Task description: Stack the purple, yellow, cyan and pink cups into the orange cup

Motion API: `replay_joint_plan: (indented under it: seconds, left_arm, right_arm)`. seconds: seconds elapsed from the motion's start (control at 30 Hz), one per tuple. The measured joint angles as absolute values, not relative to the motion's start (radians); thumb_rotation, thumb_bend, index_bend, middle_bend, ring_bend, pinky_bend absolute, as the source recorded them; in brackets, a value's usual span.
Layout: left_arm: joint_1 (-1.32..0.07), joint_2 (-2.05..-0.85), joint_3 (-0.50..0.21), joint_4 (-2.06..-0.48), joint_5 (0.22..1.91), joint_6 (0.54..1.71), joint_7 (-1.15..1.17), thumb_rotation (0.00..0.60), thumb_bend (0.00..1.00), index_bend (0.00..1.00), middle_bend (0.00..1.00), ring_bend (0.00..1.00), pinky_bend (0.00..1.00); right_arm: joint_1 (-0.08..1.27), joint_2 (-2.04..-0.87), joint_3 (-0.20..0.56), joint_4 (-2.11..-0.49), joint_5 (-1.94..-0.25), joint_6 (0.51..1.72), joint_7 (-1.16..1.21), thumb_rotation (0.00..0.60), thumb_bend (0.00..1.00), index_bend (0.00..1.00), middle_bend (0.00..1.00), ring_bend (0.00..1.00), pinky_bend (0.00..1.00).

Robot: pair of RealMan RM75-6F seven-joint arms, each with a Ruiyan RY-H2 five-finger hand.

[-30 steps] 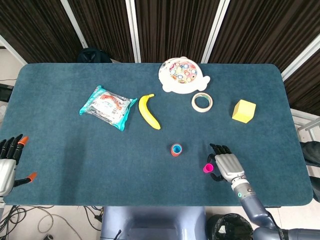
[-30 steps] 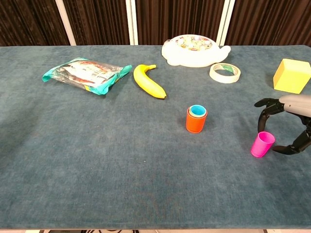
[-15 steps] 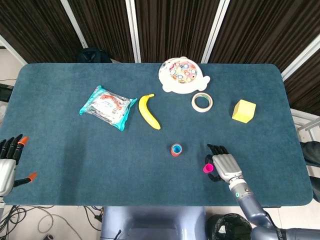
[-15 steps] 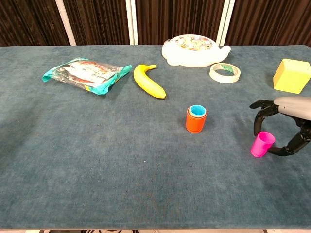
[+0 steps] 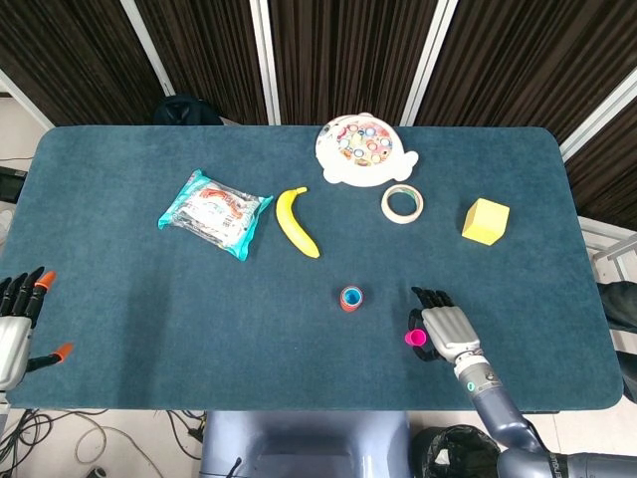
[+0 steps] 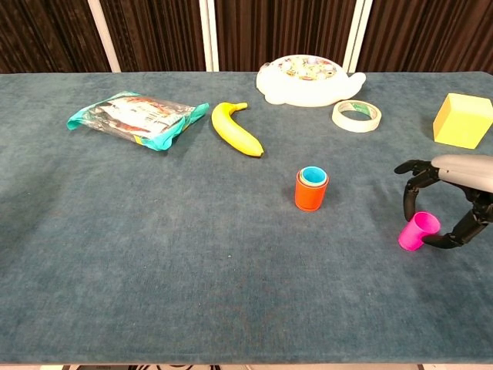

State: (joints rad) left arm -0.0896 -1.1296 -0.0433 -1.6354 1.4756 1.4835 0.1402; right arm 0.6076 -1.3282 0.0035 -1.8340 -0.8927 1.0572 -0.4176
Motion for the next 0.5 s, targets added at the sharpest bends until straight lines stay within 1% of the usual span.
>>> replay_joint_plan:
  seconds: [0.3, 0.4, 0.5]
  left_arm:
    - [-0.089, -1.129, -0.044, -1.635, 1.474, 1.484, 0.139, 0.6, 0.0, 0.0, 0.0, 0.0, 0.04]
    - [-0.09, -1.129, -0.044, -1.636, 1.475, 1.483, 0.139, 0.6, 0.0, 0.0, 0.0, 0.0, 0.04]
    - [-0.089, -1.129, -0.043, -1.637, 1.476, 1.484, 0.138, 0.6, 0.0, 0.0, 0.0, 0.0, 0.04]
  right_arm:
    - [0.611, -1.32, 0.017, -1.848, -0.895, 1.053, -0.425, 0.6, 0.39, 0.5, 0.0, 0.05, 0.05]
    - [0.627, -1.296, 0.034, -1.874, -0.892, 1.039, -0.431, 0.6, 0.39, 0.5, 0.0, 0.05, 0.05]
    - [0.656, -1.263, 0.067, -1.908, -0.874, 1.01, -0.434, 0.6, 0.39, 0.5, 0.0, 0.05, 0.05]
